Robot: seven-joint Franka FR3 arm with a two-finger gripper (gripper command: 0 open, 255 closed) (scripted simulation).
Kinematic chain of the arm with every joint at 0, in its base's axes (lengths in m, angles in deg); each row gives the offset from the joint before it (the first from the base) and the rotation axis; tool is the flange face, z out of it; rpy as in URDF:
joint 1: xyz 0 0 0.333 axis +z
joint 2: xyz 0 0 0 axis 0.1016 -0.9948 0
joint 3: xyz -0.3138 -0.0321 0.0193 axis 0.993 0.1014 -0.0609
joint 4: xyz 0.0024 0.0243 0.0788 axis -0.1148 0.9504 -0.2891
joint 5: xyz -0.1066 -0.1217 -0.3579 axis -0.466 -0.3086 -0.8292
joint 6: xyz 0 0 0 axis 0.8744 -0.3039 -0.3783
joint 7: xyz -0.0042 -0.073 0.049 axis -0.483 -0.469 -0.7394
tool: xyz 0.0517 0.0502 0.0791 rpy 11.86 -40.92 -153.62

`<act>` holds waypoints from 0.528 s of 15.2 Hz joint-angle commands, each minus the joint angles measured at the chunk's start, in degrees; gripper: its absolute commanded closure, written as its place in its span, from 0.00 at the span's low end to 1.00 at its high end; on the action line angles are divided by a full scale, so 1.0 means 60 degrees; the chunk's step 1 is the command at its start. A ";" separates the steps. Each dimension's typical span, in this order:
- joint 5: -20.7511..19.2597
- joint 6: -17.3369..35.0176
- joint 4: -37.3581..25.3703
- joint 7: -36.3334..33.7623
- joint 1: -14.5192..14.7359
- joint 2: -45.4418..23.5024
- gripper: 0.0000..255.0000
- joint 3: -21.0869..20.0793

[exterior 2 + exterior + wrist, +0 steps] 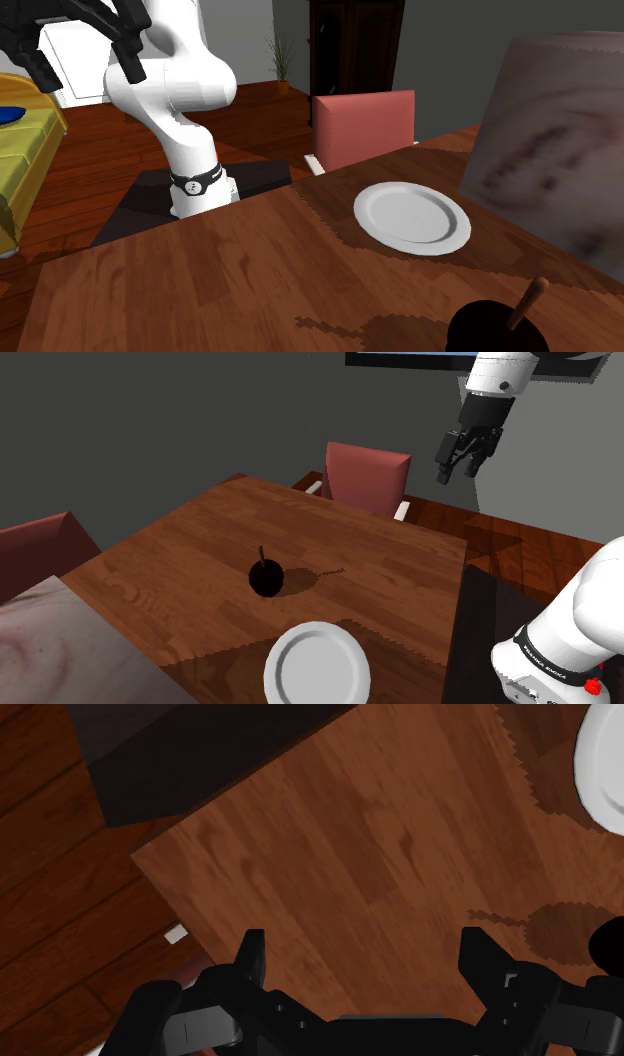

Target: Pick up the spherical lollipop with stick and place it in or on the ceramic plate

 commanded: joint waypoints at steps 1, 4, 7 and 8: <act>0.0000 0.0000 0.0000 0.0000 0.0000 0.0000 0.00 0.0000; 0.0259 0.0637 0.0088 -0.0835 0.0189 -0.0170 0.00 -0.0808; 0.0434 0.1281 0.0045 -0.1676 0.0339 -0.0502 0.00 -0.1625; 0.0469 0.1493 0.0001 -0.1959 0.0375 -0.0647 0.00 -0.1899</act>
